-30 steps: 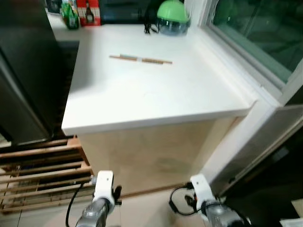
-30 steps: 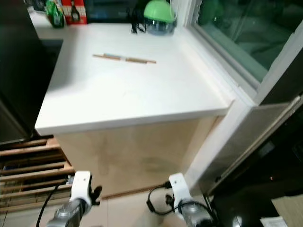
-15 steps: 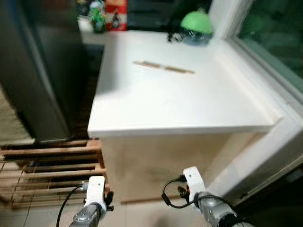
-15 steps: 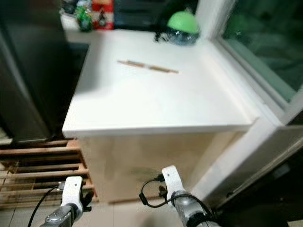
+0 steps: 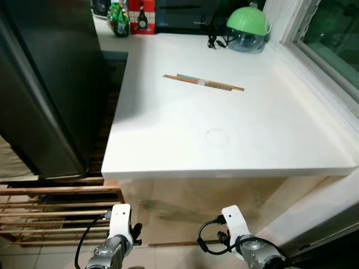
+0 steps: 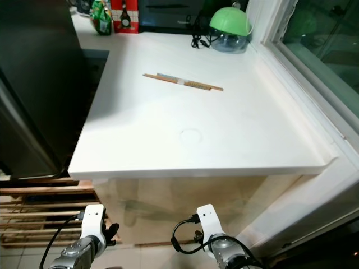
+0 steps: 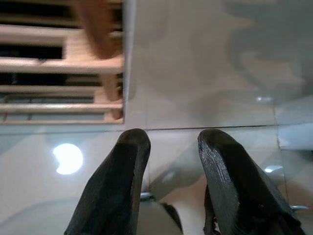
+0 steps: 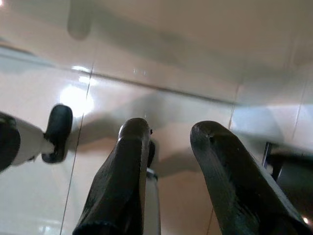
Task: Clothes washing
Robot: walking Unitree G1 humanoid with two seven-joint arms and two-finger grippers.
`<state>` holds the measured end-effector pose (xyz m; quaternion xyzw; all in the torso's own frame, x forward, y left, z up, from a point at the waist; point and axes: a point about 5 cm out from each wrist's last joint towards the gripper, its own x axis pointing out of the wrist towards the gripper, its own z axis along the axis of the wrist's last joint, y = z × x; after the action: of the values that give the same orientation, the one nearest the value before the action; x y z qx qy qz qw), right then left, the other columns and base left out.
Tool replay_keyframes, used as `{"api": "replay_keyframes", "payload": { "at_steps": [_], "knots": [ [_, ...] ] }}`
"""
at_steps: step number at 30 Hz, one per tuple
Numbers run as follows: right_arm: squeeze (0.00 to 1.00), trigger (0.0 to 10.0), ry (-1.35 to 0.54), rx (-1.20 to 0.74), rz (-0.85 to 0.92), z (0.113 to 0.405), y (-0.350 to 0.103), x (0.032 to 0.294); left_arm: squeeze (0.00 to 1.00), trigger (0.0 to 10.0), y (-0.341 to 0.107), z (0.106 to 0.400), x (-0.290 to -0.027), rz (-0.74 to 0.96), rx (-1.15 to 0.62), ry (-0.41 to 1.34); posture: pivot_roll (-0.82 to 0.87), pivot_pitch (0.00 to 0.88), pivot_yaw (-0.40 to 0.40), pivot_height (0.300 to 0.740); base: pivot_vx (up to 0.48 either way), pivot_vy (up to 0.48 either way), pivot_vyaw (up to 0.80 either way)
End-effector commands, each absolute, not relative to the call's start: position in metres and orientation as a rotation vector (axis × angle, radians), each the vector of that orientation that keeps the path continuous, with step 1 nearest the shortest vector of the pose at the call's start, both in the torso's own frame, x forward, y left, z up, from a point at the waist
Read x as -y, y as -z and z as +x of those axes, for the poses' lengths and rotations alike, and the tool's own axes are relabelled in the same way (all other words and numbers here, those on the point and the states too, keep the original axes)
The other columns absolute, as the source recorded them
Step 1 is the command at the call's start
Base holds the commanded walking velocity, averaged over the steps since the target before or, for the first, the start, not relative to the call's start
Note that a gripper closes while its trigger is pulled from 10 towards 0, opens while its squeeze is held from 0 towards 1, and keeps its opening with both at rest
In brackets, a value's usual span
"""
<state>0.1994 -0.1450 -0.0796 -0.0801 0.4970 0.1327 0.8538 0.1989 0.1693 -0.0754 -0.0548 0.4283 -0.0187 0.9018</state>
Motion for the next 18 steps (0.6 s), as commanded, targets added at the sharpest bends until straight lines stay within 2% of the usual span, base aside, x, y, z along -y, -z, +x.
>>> {"api": "replay_keyframes", "payload": {
  "at_steps": [1, 5, 9, 18],
  "knots": [
    [0.0, 10.0, -0.264, -1.095, -0.182, 0.191, 0.084, 0.155, 0.0, 10.0, 0.08, 0.192, -0.163, -0.139, -0.93, 0.049, 0.04, 0.0, -0.036, 0.74, 0.0, 0.0, 0.0],
    [0.0, 10.0, -0.288, -1.129, -0.129, 0.186, 0.086, 0.153, 0.0, 10.0, 0.085, 0.183, -0.166, -0.151, -0.981, 0.036, 0.05, 0.0, -0.043, 0.74, 0.0, 0.0, 0.0],
    [0.0, 10.0, -0.34, -1.238, -0.195, 0.175, 0.091, 0.154, 0.0, 10.0, 0.09, 0.174, -0.168, -0.139, -1.043, 0.029, 0.05, 0.0, -0.049, 0.74, 0.0, 0.0, 0.0],
    [0.0, 10.0, -0.34, -1.238, -0.195, 0.175, 0.091, 0.154, 0.0, 10.0, 0.09, 0.174, -0.168, -0.139, -1.043, 0.029, 0.05, 0.0, -0.049, 0.74, 0.0, 0.0, 0.0]
  ]
}}
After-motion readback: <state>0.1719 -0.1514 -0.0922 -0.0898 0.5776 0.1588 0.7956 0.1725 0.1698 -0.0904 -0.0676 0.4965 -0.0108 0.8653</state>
